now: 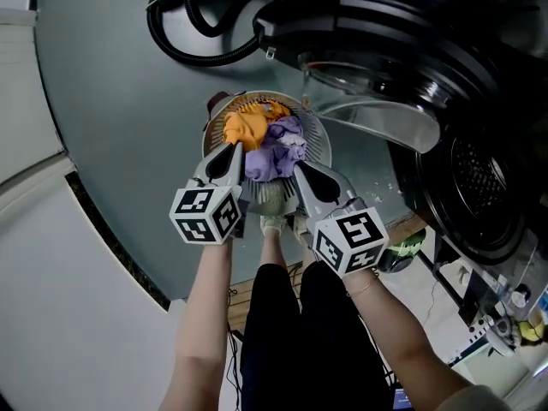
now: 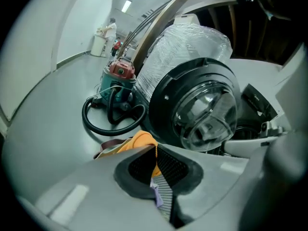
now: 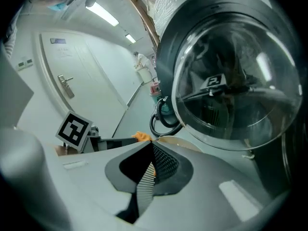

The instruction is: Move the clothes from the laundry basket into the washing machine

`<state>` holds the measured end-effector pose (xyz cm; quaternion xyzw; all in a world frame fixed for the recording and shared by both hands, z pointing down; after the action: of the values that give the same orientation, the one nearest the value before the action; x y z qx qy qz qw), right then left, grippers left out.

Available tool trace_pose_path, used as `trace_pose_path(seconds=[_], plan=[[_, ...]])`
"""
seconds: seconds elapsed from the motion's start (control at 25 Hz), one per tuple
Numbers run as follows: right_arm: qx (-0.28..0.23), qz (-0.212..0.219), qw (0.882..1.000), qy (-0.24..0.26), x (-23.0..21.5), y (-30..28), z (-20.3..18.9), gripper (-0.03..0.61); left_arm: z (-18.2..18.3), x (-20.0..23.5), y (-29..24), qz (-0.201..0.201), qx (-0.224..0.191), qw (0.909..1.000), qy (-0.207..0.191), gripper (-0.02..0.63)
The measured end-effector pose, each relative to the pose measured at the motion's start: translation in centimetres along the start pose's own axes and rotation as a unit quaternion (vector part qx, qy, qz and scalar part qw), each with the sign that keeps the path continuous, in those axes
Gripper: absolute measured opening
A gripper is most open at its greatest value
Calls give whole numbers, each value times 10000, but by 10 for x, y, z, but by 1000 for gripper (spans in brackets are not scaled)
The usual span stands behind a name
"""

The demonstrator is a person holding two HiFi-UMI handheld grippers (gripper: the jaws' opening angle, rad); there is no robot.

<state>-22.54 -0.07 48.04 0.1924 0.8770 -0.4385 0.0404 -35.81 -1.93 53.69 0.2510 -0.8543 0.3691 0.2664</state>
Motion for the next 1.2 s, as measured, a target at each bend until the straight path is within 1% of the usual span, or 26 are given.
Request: trace_pose_path(seconds=[0.28, 0.44, 0.56, 0.68, 0.8, 0.92, 1.04, 1.2], plan=[[-211, -28, 9997, 81, 6, 52, 31, 25, 46, -78, 35, -464, -362, 9981, -191, 14], [-322, 41, 9994, 148, 14, 84, 53, 25, 76, -120, 57, -706, -419, 9959, -388, 13], [-317, 201, 9991, 188, 22, 108, 66, 25, 98, -151, 75, -884, -474, 9936, -517, 14], [-406, 269, 9987, 160, 29, 133, 77, 35, 120, -184, 94, -1056, -524, 9908, -661, 12], [-540, 267, 9981, 144, 31, 158, 91, 55, 141, -217, 111, -1304, -626, 9864, -777, 12], [-656, 313, 9967, 350, 36, 179, 105, 63, 158, -248, 128, -1564, -766, 9811, -845, 14], [-741, 411, 9951, 506, 44, 200, 115, 98, 173, -278, 146, -1771, -902, 9757, -926, 12], [-935, 420, 9930, 582, 49, 223, 131, 118, 203, -317, 169, -2038, -1168, 9653, -1144, 12]])
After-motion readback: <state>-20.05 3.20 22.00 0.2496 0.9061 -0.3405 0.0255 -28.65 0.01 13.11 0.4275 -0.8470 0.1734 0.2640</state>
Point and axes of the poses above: the fingertips, and each gripper's own axes: y backward along the fingers, x to its left, z out of its top, the point moved 2 cm from there along y, backward along the fingers, and after that the axes turned 15 degrees about -z, right-handed, at the moved point
